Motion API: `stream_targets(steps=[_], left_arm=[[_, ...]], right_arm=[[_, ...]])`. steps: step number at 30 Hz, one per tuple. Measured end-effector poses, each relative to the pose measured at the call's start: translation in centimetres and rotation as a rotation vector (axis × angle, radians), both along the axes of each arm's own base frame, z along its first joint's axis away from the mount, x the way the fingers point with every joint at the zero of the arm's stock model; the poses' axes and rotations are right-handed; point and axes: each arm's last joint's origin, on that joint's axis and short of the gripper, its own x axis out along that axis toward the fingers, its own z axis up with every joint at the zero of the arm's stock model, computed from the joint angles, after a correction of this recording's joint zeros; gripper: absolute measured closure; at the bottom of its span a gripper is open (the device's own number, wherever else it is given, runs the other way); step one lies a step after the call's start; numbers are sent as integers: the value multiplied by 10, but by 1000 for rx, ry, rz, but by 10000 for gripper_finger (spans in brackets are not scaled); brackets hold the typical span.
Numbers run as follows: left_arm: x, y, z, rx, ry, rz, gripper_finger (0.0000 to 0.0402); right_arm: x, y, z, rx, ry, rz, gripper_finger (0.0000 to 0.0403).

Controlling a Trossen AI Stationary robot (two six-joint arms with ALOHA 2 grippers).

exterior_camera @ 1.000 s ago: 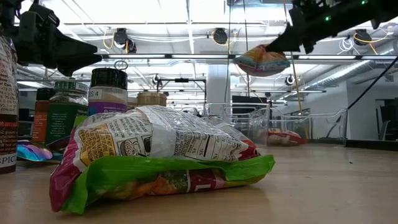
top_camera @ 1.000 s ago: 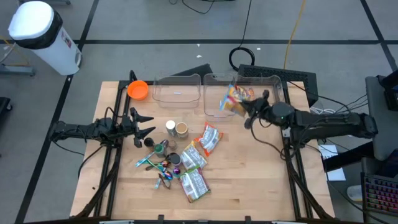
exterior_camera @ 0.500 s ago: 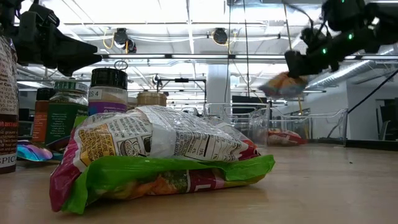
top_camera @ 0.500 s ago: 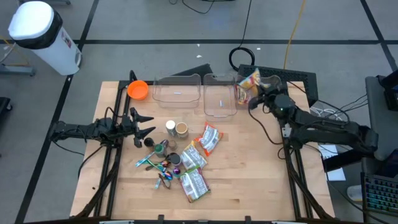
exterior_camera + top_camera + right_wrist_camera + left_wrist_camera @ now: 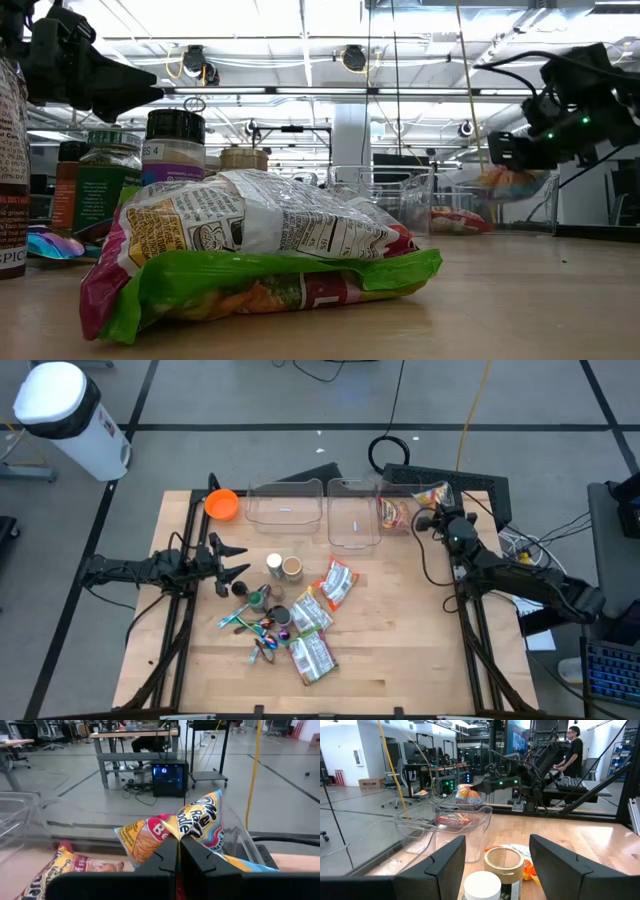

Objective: Pick & Place Food Item
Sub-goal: Put the blue noodle pack into the right transparent bin, then put the orange noodle pack into the right transparent bin

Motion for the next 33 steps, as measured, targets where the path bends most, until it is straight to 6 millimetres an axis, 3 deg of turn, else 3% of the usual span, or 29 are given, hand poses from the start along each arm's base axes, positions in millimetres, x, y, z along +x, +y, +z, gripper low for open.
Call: stream_targets(steps=[10, 24, 33], left_arm=[[0, 0, 0, 0, 0, 0, 174], [0, 0, 0, 0, 0, 0, 174], [0, 0, 0, 0, 0, 0, 174]], right_arm=[[0, 0, -2, 5, 4, 0, 377], [0, 0, -1, 3, -32, 2, 272], [10, 2, 12, -68, -156, 332, 241]])
